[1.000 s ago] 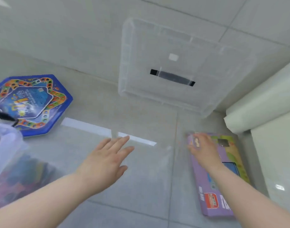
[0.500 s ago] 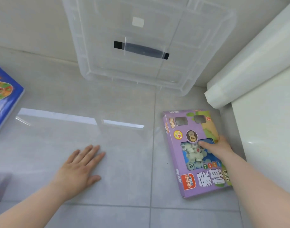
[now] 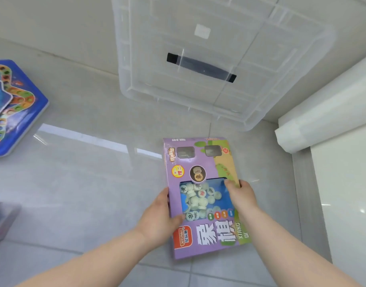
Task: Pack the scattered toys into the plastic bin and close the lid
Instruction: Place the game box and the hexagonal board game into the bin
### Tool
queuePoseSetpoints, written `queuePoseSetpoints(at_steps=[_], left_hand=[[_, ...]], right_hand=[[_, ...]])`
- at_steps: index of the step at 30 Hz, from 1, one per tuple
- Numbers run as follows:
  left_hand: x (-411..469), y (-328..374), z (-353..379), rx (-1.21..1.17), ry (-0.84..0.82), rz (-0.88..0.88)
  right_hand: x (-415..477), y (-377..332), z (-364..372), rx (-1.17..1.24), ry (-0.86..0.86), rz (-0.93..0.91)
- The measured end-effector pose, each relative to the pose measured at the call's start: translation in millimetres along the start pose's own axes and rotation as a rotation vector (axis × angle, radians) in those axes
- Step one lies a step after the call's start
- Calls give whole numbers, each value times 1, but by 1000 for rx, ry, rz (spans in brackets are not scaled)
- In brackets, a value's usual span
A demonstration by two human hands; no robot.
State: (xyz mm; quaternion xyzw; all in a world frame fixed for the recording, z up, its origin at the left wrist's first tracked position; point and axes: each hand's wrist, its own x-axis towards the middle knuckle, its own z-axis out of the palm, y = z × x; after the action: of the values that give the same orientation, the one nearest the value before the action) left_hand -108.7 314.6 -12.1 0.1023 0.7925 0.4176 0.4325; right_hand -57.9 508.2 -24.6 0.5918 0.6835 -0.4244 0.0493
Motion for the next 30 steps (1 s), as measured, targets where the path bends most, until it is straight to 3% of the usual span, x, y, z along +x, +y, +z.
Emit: queuePoseSetpoints(at_steps=[4, 9, 18, 25, 30], left_hand=[[-4, -1, -9, -285, 40, -81], [-11, -8, -39, -407, 125, -170], [-74, 49, -135, -526, 359, 117], [-162, 68, -272, -548, 720, 239], [-247, 27, -348, -573, 819, 278]], right_hand=[[-10, -5, -9, 169, -174, 80], [-33, -19, -10, 383, -384, 43], [-106, -134, -13, 608, -500, -254], [-222, -237, 24, 531, -814, -491], [-303, -263, 88, 332, -1001, -650]])
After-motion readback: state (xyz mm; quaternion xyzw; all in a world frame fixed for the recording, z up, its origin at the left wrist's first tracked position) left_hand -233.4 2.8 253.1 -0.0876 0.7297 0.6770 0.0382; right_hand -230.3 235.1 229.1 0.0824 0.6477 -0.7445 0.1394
